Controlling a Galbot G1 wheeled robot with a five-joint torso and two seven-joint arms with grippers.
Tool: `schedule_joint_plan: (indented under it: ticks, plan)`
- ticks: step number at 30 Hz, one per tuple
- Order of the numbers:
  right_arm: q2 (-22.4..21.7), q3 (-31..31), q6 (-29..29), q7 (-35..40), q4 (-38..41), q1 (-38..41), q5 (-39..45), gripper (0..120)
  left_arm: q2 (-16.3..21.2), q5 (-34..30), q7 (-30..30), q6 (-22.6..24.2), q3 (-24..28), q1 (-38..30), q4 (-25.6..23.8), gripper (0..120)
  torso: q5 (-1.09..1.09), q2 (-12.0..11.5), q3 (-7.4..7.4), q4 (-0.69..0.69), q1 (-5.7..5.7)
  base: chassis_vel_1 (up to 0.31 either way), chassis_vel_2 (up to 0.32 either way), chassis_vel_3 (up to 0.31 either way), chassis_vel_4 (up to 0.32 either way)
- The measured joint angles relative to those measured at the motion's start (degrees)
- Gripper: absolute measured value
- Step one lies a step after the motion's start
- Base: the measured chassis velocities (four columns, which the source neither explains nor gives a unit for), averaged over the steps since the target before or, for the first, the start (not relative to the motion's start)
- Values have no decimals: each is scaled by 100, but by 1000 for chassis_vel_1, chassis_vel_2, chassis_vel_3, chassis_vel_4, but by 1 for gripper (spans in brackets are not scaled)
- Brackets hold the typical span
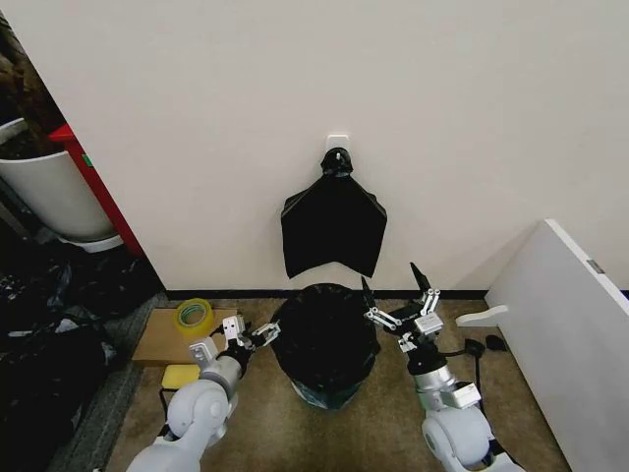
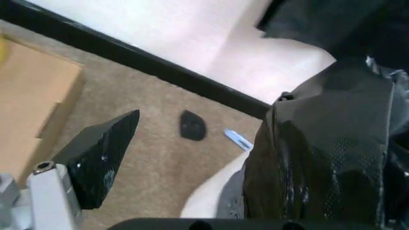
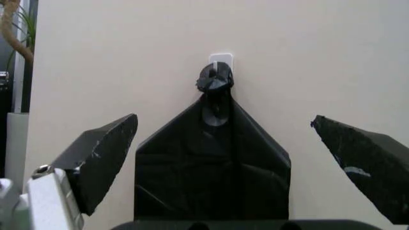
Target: Place the garbage bag over the trash bin.
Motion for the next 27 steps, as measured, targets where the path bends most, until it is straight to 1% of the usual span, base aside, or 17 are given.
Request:
schedule_joint_plan:
  ticks: [4,7,8,9,11,12,14,16,17,21,22,24,25,26,27]
  plan:
    - [-17,17,-7,14,49,-62,-15,100,-1,13,-29,-15,-2,54,5,100,-1,0,0,1,0,0,0,0,0]
    - [-18,20,-7,24,72,-92,-34,100,50,6,87,-115,0,165,-195,100,-3,0,1,1,0,0,0,0,0]
    - [-18,20,-7,24,72,-92,-34,100,50,6,87,-115,0,165,-195,100,-3,0,1,1,0,0,0,0,0]
    - [-16,20,-14,31,88,-99,-38,100,84,-26,243,-215,0,215,-354,100,-5,0,1,0,0,0,0,0,0]
    - [-14,20,-29,45,95,-99,-40,100,123,-41,584,-444,-9,261,-534,100,0,0,1,1,0,0,0,0,0]
    - [-14,20,-29,45,95,-99,-40,100,123,-41,584,-444,-9,261,-534,100,0,0,1,1,0,0,0,0,0]
    - [-14,20,-39,51,96,-98,-40,100,138,-51,908,-676,-8,279,-615,100,-4,0,1,1,0,0,0,0,0]
    - [-14,19,-41,53,95,-99,-40,100,147,-53,992,-737,-14,279,-621,100,-3,0,1,0,0,0,0,0,0]
    - [-15,16,-51,68,95,-104,-39,100,176,-74,1140,-792,-37,278,-622,100,-2,0,1,0,0,0,0,0,0]
    - [-22,16,-64,88,103,-112,-36,100,213,-123,1141,-681,-56,264,-600,100,-2,0,1,1,0,0,0,0,0]
    - [-31,22,-68,97,108,-113,-33,100,218,-136,1082,-589,-62,255,-569,100,-2,0,1,1,0,0,0,0,0]
    - [-37,34,-70,108,108,-113,-28,100,215,-130,1127,-631,-72,255,-531,100,-2,-1,1,1,0,0,0,0,0]
    - [-38,40,-71,118,108,-112,-25,100,205,-77,1233,-795,-74,268,-534,100,-3,0,1,0,0,0,0,0,0]
    - [-38,40,-71,118,108,-112,-25,100,205,-77,1233,-795,-74,268,-534,100,-3,0,1,0,0,0,0,0,0]
    - [-37,47,-71,134,108,-113,-21,100,183,131,1427,-1170,-76,308,-587,100,-2,-1,1,1,0,0,0,0,0]
